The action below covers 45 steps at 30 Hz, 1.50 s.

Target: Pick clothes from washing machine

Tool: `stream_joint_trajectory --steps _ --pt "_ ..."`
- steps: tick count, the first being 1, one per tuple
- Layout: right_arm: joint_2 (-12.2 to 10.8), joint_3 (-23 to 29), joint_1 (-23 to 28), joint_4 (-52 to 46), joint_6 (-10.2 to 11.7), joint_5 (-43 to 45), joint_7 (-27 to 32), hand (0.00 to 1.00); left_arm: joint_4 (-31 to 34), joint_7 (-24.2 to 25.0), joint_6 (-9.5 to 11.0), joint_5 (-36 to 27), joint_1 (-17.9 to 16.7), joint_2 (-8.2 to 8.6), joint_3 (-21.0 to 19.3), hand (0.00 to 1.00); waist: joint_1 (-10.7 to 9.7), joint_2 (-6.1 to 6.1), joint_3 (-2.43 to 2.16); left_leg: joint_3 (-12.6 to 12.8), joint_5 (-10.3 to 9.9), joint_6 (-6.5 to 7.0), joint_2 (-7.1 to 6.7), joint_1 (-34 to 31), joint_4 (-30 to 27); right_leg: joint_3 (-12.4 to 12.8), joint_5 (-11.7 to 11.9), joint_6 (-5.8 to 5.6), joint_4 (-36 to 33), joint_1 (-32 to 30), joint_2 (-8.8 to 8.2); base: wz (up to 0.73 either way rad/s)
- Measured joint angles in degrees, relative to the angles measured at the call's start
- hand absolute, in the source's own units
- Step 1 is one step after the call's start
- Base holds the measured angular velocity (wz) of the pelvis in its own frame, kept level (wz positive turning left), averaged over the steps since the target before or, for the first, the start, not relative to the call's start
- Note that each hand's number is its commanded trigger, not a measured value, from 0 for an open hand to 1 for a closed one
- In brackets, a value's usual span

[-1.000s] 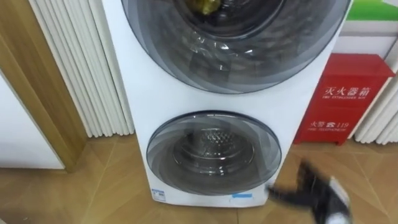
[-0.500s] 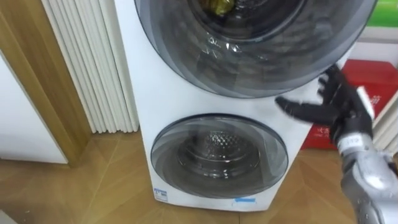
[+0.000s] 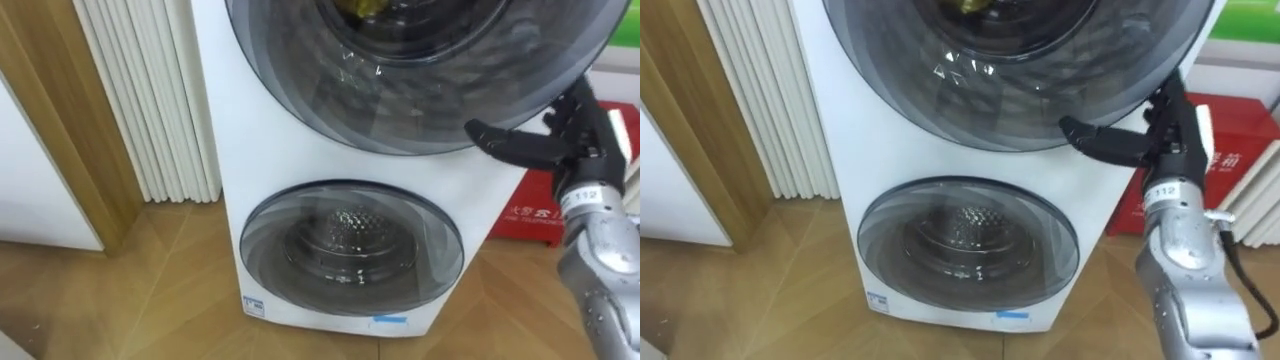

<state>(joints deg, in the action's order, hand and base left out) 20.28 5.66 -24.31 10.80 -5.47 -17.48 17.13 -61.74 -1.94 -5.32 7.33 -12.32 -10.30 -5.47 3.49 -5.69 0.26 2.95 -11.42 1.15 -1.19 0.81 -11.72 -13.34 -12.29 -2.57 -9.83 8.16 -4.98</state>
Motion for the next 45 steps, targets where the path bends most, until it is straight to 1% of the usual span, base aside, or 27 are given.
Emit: stream_joint_trajectory --steps 2,4,5,6,7,8,9,10,11,13,14,16,18,21,24,26,27,28,29,31,32,33,36,38,40,42,45 --pt "0.3 0.2 -0.6 0.0 -0.2 -0.1 0.8 0.00 0.0 0.0 -0.6 0.2 0.0 -0.07 0.0 0.00 0.1 -0.26 -0.15 -1.0 0.0 0.00 0.17 0.2 0.0 -0.9 0.0 0.00 -0.9 -0.3 0.11 -0.02" --pt "0.3 0.1 -0.6 0.0 -0.5 -0.2 1.0 0.00 0.0 -0.1 -0.7 0.2 -0.1 -0.18 0.2 0.00 0.3 -0.05 -0.13 -4.4 0.1 -0.12 0.98 0.9 0.2 -1.1 -0.1 -0.07 -4.8 -1.9 0.53 -0.18" --pt "0.3 0.0 -0.6 0.0 -0.5 -0.2 0.7 0.00 0.1 -0.1 -0.6 0.1 0.1 -0.85 0.7 0.00 0.4 -0.06 -0.10 -9.1 0.2 -0.31 1.93 1.1 0.1 1.2 -1.1 0.29 -3.5 -3.5 1.90 -0.41" --pt "0.3 -0.1 -0.8 0.0 -0.5 -0.2 0.4 0.00 0.1 -0.1 -0.6 0.2 0.2 -1.33 0.9 0.00 1.0 -0.28 -0.14 -11.3 0.2 -0.43 2.14 0.8 0.1 3.0 -0.6 1.29 -0.2 -4.6 2.84 -0.55" --pt "0.6 -1.0 -1.7 -0.5 -0.5 -0.2 -0.2 0.00 -0.1 -0.2 -0.8 0.5 -0.1 -1.53 0.7 0.00 1.3 -0.31 -0.52 -13.1 -0.6 -2.33 2.75 0.1 -0.1 2.2 3.8 3.22 2.3 -4.9 3.63 -0.22" --pt "1.2 -2.1 -1.7 -1.1 -0.2 -0.2 0.2 0.00 -0.1 0.0 -1.2 1.1 -0.2 -1.67 1.2 0.00 0.0 0.02 -0.43 -11.2 -0.8 -2.75 3.26 0.4 0.5 0.0 4.2 3.27 1.9 -4.5 4.08 0.06" --pt "1.6 -2.6 -1.7 -1.1 -0.2 -0.2 0.6 0.00 -0.1 0.1 -1.3 1.2 0.0 -1.68 1.4 0.00 -0.3 0.15 -0.41 -9.5 -0.7 -2.74 3.51 0.8 0.6 -1.1 4.2 3.26 1.9 -4.0 4.14 0.40" --pt "2.3 -3.4 -1.7 -1.1 -0.1 -0.1 0.9 0.00 0.0 0.2 -1.3 1.0 0.4 -1.69 2.2 0.00 -0.4 0.13 -0.36 -6.2 -0.3 -2.68 3.73 1.4 1.0 -1.1 4.2 3.21 1.9 -3.2 4.17 0.33" --pt "2.1 -3.5 -1.8 -1.2 -0.1 -0.2 1.7 0.00 0.4 0.3 -1.1 1.2 0.3 -1.61 2.8 0.00 -0.2 0.12 -0.35 -4.2 0.0 -2.64 3.89 2.3 1.5 -0.9 4.1 3.08 1.9 -2.7 4.24 0.26" --pt "2.0 -2.4 -1.8 -2.3 -0.4 0.0 1.6 0.00 0.6 0.2 -1.4 1.2 0.3 -1.47 2.5 0.00 0.0 0.10 -0.29 -3.3 0.1 -2.64 3.97 2.9 2.2 -0.6 3.9 2.95 2.1 -2.8 4.39 -0.02" --pt "2.0 -2.1 -1.8 -3.1 -0.4 0.0 1.3 0.00 0.5 0.2 -1.9 1.2 0.0 -1.48 2.2 0.00 0.2 0.12 -0.24 -3.2 0.1 -2.64 3.85 2.8 2.2 -0.5 3.9 2.95 2.1 -3.1 4.62 -0.16" --pt "2.0 -2.1 -1.3 -5.0 -0.5 0.0 0.9 0.00 0.4 0.2 -2.1 1.4 -0.7 -1.49 2.2 0.00 0.1 0.23 -0.17 -2.9 0.1 -2.64 3.62 2.9 2.3 0.2 3.9 2.95 2.1 -3.3 4.53 -0.16" --pt "2.0 -2.2 -0.3 -7.5 -0.5 -0.2 1.0 0.00 0.4 0.2 -2.1 1.4 -0.9 -1.60 2.2 0.00 0.0 0.25 -0.15 -1.8 0.1 -2.63 3.55 2.7 2.3 0.6 3.9 2.95 2.1 -3.4 4.45 -0.14" --pt "1.9 -2.2 2.3 -12.2 -0.5 -0.1 0.8 0.00 0.4 0.1 -2.0 1.4 -1.3 -1.63 2.3 0.00 -0.1 0.25 -0.14 -1.2 0.1 -2.63 3.54 2.8 2.3 1.8 3.9 2.94 2.0 -3.4 4.46 -0.09" --pt "1.7 -2.4 6.6 -17.0 -0.3 0.3 0.3 0.00 1.2 0.0 -1.9 2.0 -1.4 -1.58 2.8 0.00 -0.1 0.28 -0.13 -0.5 0.1 -2.63 3.58 3.1 2.2 2.3 3.9 2.93 2.0 -3.2 4.53 -0.08" --pt "1.6 -3.4 9.8 -20.4 0.6 0.5 -0.3 0.00 1.1 -0.4 -1.8 2.3 -1.4 -1.54 4.5 0.00 -0.2 0.79 0.22 0.1 0.1 -2.63 3.62 3.8 2.3 2.5 3.9 2.92 2.0 -2.8 4.55 -0.15" --pt "1.5 -3.6 10.6 -21.0 1.0 0.6 -0.7 0.00 1.1 -0.4 -1.8 2.3 -1.3 -1.50 4.7 0.00 -0.3 0.89 0.27 0.2 0.0 -2.63 3.62 3.8 2.3 2.6 3.9 2.91 2.0 -2.8 4.55 -0.10" --pt "1.1 -4.1 12.3 -21.8 2.1 1.2 -1.2 0.00 1.0 -0.8 -1.8 2.3 -1.1 -1.45 5.1 0.00 -0.4 1.04 0.29 0.2 0.0 -2.62 3.63 3.8 2.3 2.8 3.9 2.90 2.0 -2.9 4.57 -0.04" --pt "0.6 -4.5 13.7 -22.3 2.9 1.6 -1.7 0.00 0.8 -1.4 -1.8 2.3 -1.0 -1.36 5.8 0.00 -0.4 1.45 0.35 0.2 -0.2 -2.36 3.75 3.8 2.4 2.9 3.9 2.91 2.0 -3.0 4.74 0.00" --pt "0.1 -4.7 16.3 -22.9 3.7 2.9 -2.3 0.00 0.5 -1.6 -1.8 2.3 -0.9 -1.22 6.8 0.00 -0.3 1.73 0.19 0.2 -0.6 -2.26 3.88 3.7 2.5 3.2 3.9 2.92 1.7 -3.1 4.88 0.00" --pt "-0.3 -4.9 18.1 -23.2 4.0 2.8 -3.2 0.00 0.0 -1.6 -2.0 2.3 -0.9 -1.06 6.9 0.00 -0.4 1.82 -0.02 0.2 -0.6 -2.26 3.88 3.7 2.4 3.7 3.9 2.93 1.5 -3.2 4.87 -0.04" --pt "-0.5 -5.1 19.0 -23.2 4.2 2.8 -3.7 0.00 0.0 -1.6 -2.0 2.3 -1.0 -1.02 6.8 0.00 -0.4 1.77 -0.09 0.3 -0.6 -2.25 3.88 3.7 2.3 3.8 3.9 2.93 1.5 -3.2 4.87 -0.04" --pt "-0.9 -6.4 22.6 -23.1 4.2 1.5 -5.9 0.00 -0.2 -1.6 -1.9 1.7 -1.1 -0.81 7.3 0.00 -0.4 1.96 -0.13 0.6 -0.6 -2.24 3.86 3.7 1.8 4.0 3.9 2.98 1.3 -3.1 4.85 -0.05" --pt "-1.6 -7.5 24.9 -22.8 4.1 -0.3 -7.8 0.00 -0.1 -1.6 -1.7 0.9 -1.7 -0.77 8.2 0.00 -0.4 2.29 -0.06 0.9 -0.6 -2.24 3.84 3.6 1.4 4.2 3.8 3.09 1.3 -3.1 4.79 -0.03" --pt "-2.4 -8.8 26.5 -22.8 4.1 -0.5 -8.6 0.00 -0.1 -1.5 -1.6 0.2 -1.7 -0.77 8.4 0.00 -0.7 2.42 -0.15 0.9 -0.6 -2.22 3.79 3.3 1.0 4.0 3.7 3.16 1.3 -3.1 4.70 0.05" --pt "-2.6 -9.2 27.5 -22.8 4.1 -0.7 -10.3 0.00 -0.1 -1.3 -1.5 -0.4 -1.7 -0.74 8.5 0.00 -0.8 2.58 -0.22 1.2 -0.6 -2.20 3.73 3.1 0.9 3.8 3.7 3.16 1.3 -3.2 4.57 0.06" --pt "-3.5 -9.6 28.1 -22.8 4.1 0.1 -12.2 0.00 -0.2 -1.3 -1.2 -0.4 -2.2 -0.66 8.5 0.00 -1.1 3.07 -0.37 2.8 -0.6 -2.16 3.73 2.9 0.9 3.9 3.7 3.16 1.3 -3.2 4.40 0.01"
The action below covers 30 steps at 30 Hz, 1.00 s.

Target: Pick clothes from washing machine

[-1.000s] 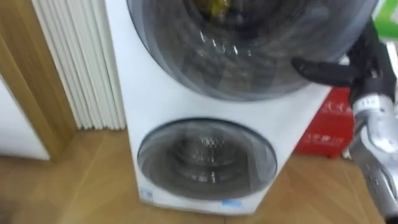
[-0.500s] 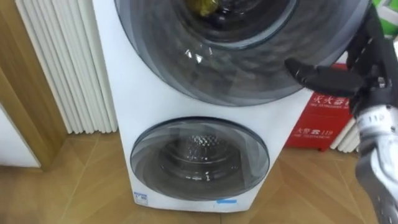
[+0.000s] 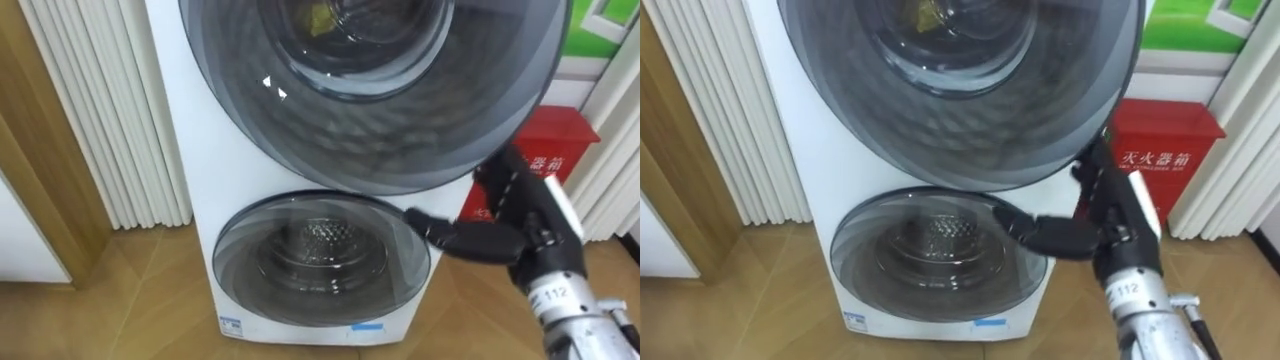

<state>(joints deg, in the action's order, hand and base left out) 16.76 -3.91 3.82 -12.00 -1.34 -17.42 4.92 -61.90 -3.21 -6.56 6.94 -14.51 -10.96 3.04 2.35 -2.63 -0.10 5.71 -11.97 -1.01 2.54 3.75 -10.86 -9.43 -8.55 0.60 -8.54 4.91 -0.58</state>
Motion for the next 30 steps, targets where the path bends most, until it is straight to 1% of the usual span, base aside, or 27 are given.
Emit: stream_joint_trajectory --steps 1,3,6,8,10,12,13,14,16,18,20,22,26,29,30 --pt "-0.7 0.0 0.0 -0.1 0.0 0.3 -0.8 0.00 0.0 0.1 0.1 0.0 -0.1 0.02 0.0 0.00 -0.3 0.14 -0.09 0.6 0.0 0.01 0.03 0.0 0.0 0.0 0.0 -0.02 0.0 0.0 -0.06 0.00" --pt "-1.5 0.1 0.1 -0.7 0.0 0.2 -1.6 0.00 0.0 0.5 0.3 0.1 -0.1 0.03 -0.1 0.00 -0.7 0.29 -0.12 0.6 0.0 0.02 0.02 0.0 -0.1 0.0 0.0 -0.03 0.0 -0.2 -0.08 0.00" --pt "-1.9 0.1 0.2 -1.3 -0.2 0.0 -2.5 0.00 0.0 1.2 0.7 0.0 -0.1 0.03 0.0 0.00 -1.3 0.49 -0.13 0.6 0.0 0.02 0.03 0.0 0.1 -0.1 0.0 -0.05 0.0 -0.3 -0.07 0.00" --pt "-2.1 0.1 0.2 -2.4 -0.8 -0.1 -3.0 0.00 0.0 1.6 0.8 0.1 0.0 0.05 0.1 0.00 -1.5 0.75 -0.23 0.8 0.0 0.04 0.05 -0.1 0.5 0.0 0.0 -0.07 -0.1 -0.8 -0.06 -0.06" --pt "-2.1 0.1 0.2 -2.9 -0.8 -0.6 -3.3 0.00 0.0 1.5 1.0 0.0 0.1 0.03 0.3 0.00 -1.5 0.78 -0.23 1.1 0.1 0.09 0.10 -0.2 0.6 0.1 0.0 -0.07 -0.2 -1.1 -0.06 -0.08" --pt "-2.1 0.1 0.2 -3.4 -0.9 -2.2 -3.5 0.00 -0.4 1.5 2.1 -0.1 0.4 -0.04 1.2 0.00 -1.7 0.76 -0.23 1.4 0.1 0.09 0.12 -0.2 0.7 0.1 0.0 -0.08 -0.2 -1.2 -0.07 -0.05" --pt "-2.1 0.1 0.2 -3.7 -1.0 -2.8 -3.6 0.00 -0.5 1.4 2.4 -0.1 0.5 -0.11 1.5 0.00 -1.7 0.75 -0.22 1.6 0.1 0.09 0.13 -0.3 0.7 0.2 0.0 -0.08 -0.2 -1.3 -0.07 -0.10" --pt "-2.1 0.1 0.2 -4.5 -1.3 -3.8 -3.6 0.00 -0.6 1.4 2.9 -0.1 0.4 -0.22 1.7 0.00 -1.7 0.76 -0.23 2.0 0.1 0.09 0.18 -0.4 0.7 0.7 0.0 -0.08 -0.2 -1.5 -0.01 -0.11" --pt "-2.0 0.2 0.2 -5.7 -1.3 -5.1 -3.7 0.00 -0.6 1.4 3.2 -0.2 0.5 -0.29 1.8 0.00 -2.0 0.74 -0.22 2.0 0.1 0.09 0.18 -0.9 0.7 0.8 0.0 -0.08 -0.4 -2.1 -0.01 -0.06" --pt "-1.7 0.4 0.2 -7.1 -2.0 -5.2 -3.7 0.00 -0.9 1.5 3.4 -0.2 0.6 -0.32 1.8 0.00 -2.2 0.72 -0.22 2.1 0.1 0.09 0.18 -1.0 0.7 0.9 0.0 -0.08 -0.5 -2.3 -0.01 -0.02" --pt "-1.4 0.7 0.2 -9.4 -2.5 -5.3 -3.7 0.00 -2.1 1.5 3.7 -0.5 1.6 -0.34 1.9 0.00 -2.0 0.63 -0.17 2.2 0.1 0.10 0.26 -1.3 0.6 0.9 -0.2 -0.08 -1.2 -3.1 -0.01 -0.04" --pt "-1.1 0.6 0.2 -10.2 -2.6 -5.7 -3.7 0.00 -2.6 1.6 4.1 -0.5 1.8 -0.40 2.0 0.00 -1.9 0.62 -0.17 2.3 0.1 0.10 0.31 -1.2 0.5 0.9 -0.2 -0.10 -1.2 -2.9 0.01 -0.04" --pt "-1.1 0.9 0.2 -12.8 -3.8 -6.1 -3.7 0.00 -3.7 1.5 4.7 -0.5 2.4 -0.50 2.7 0.00 -1.9 0.63 -0.16 2.4 0.1 0.10 0.35 -1.3 0.4 1.1 -0.3 0.00 -1.2 -3.1 0.08 -0.01" --pt "-1.1 0.9 0.2 -15.0 -3.8 -6.3 -3.9 0.00 -4.5 1.7 4.8 -0.4 3.5 -0.57 2.7 0.00 -1.6 0.60 -0.15 2.4 0.1 0.08 0.35 -1.6 0.5 1.6 -0.4 0.24 -1.3 -3.6 0.23 -0.05" --pt "-1.1 0.8 0.2 -15.9 -3.8 -6.2 -3.9 0.00 -4.6 1.8 4.8 -0.4 3.5 -0.64 2.7 0.00 -1.2 0.60 -0.15 2.4 0.1 0.06 0.43 -1.8 0.5 1.8 -0.4 0.36 -1.3 -4.0 0.34 -0.12"
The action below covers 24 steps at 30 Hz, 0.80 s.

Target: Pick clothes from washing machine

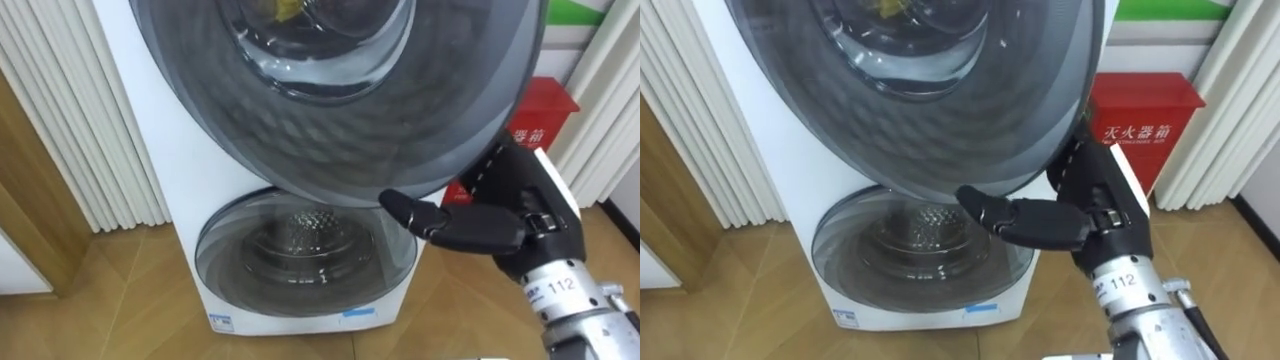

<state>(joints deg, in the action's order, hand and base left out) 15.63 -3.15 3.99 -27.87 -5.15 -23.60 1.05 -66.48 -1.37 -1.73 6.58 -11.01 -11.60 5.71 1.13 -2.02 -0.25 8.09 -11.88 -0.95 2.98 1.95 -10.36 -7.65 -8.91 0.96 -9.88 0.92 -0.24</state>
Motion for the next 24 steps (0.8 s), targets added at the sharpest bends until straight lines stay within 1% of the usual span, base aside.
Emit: stream_joint_trajectory --steps 2,4,6,8,10,12,14,17,19,24 --pt "0.0 -0.1 0.0 -0.7 0.0 0.8 -0.1 0.00 -0.2 0.7 0.0 -0.1 0.3 -0.32 0.0 0.00 0.7 -0.10 -0.01 0.0 0.0 -0.05 0.21 0.1 -0.2 0.5 0.1 0.13 -0.1 0.0 0.26 -0.13" --pt "0.0 -0.2 -0.3 -1.8 0.0 1.4 -1.1 0.00 -0.2 0.9 0.0 -0.1 0.4 -0.43 0.0 0.00 0.9 -0.19 0.01 0.0 0.1 -0.16 0.36 0.1 -0.4 0.5 0.1 0.20 -0.1 0.0 0.41 -0.04" --pt "0.1 -1.0 -2.0 -2.9 -0.1 1.5 -2.6 0.00 -0.2 1.1 0.0 -0.1 0.8 -0.57 0.1 0.00 1.1 -0.34 0.07 -0.1 0.2 -0.31 0.45 0.2 -0.4 0.5 0.0 0.33 0.0 0.0 0.50 0.00" --pt "0.4 -3.4 -3.1 -3.1 0.3 1.1 -4.9 0.00 -0.4 1.0 0.1 -0.1 1.2 -0.99 0.2 0.00 1.5 -0.80 0.26 -0.1 0.2 -0.40 0.66 0.3 -0.3 0.6 0.1 0.52 0.2 0.0 0.73 -0.08" --pt "0.5 -4.8 -3.0 -4.0 0.4 1.1 -6.2 0.00 -0.7 1.0 0.2 -0.1 1.1 -1.03 0.2 0.00 1.5 -0.95 0.31 -0.2 0.3 -0.43 0.77 0.4 -0.3 1.0 0.2 0.70 0.2 0.0 0.89 -0.17" --pt "0.3 -5.7 -3.1 -4.1 0.4 1.0 -7.6 0.00 -0.8 0.8 0.3 0.5 1.1 -1.11 0.2 0.00 1.5 -1.13 0.30 -0.4 0.3 -0.54 0.89 0.5 -0.3 1.1 0.2 0.94 0.1 0.0 0.98 -0.09" --pt "0.0 -6.5 -3.0 -4.3 0.4 1.3 -9.2 0.00 -0.8 0.8 0.5 0.5 1.1 -1.77 1.2 0.00 1.5 -1.53 0.26 -0.4 0.4 -0.77 1.15 0.4 -0.3 1.1 0.3 1.18 0.1 -0.1 1.22 0.00" --pt "-0.6 -7.2 -3.1 -4.3 0.2 2.0 -9.4 0.00 -0.7 0.8 0.6 0.5 1.2 -2.13 1.4 0.00 1.5 -2.15 0.15 -0.6 0.7 -1.24 1.45 0.2 -0.4 0.9 0.5 1.64 0.1 -0.2 1.38 0.03" --pt "-0.9 -7.3 -3.0 -4.3 0.1 2.7 -9.4 0.00 -0.7 0.8 0.7 0.5 1.2 -2.32 1.5 0.00 1.6 -2.34 0.14 -0.8 0.8 -1.42 1.55 0.1 -0.4 0.5 0.6 1.81 0.1 -0.2 1.39 0.06" --pt "-1.0 -7.3 -2.9 -4.2 0.0 3.1 -9.6 0.00 -0.7 0.8 0.9 0.5 1.2 -2.31 1.5 0.00 1.7 -2.34 0.13 -0.9 0.9 -1.47 1.57 0.2 -0.4 0.3 0.7 2.00 0.2 -0.1 1.46 0.01"
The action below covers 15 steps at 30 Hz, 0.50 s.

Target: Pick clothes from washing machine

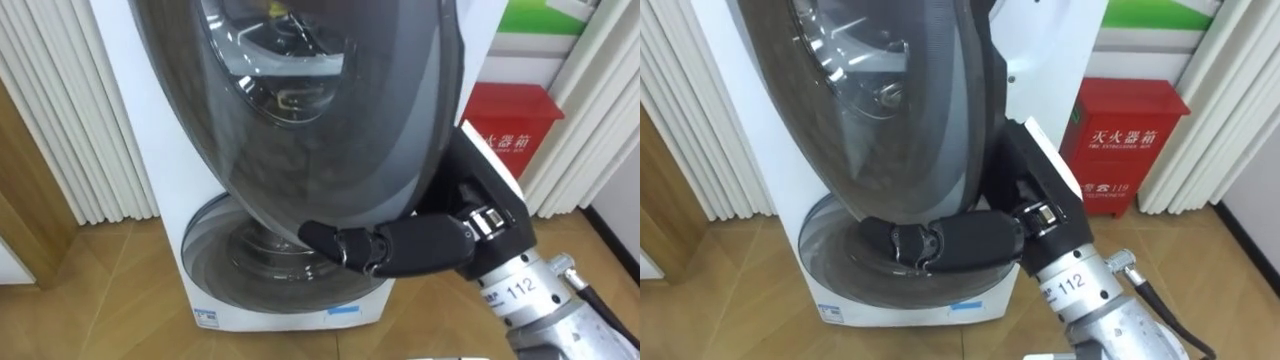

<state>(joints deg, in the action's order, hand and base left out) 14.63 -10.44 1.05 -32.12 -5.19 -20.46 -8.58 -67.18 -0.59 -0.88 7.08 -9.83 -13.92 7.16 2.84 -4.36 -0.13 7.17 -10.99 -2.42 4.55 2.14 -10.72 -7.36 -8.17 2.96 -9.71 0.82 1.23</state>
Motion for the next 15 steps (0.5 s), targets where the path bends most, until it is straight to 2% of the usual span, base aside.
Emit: stream_joint_trajectory --steps 15 --pt "-0.3 -0.1 0.1 0.1 -0.1 0.3 -0.3 0.00 0.2 0.1 0.0 0.0 0.1 -0.14 1.0 0.00 0.0 0.03 0.00 -1.3 0.2 -0.34 0.12 -0.4 -0.2 -1.0 -0.1 0.24 0.0 0.2 -0.09 0.02"
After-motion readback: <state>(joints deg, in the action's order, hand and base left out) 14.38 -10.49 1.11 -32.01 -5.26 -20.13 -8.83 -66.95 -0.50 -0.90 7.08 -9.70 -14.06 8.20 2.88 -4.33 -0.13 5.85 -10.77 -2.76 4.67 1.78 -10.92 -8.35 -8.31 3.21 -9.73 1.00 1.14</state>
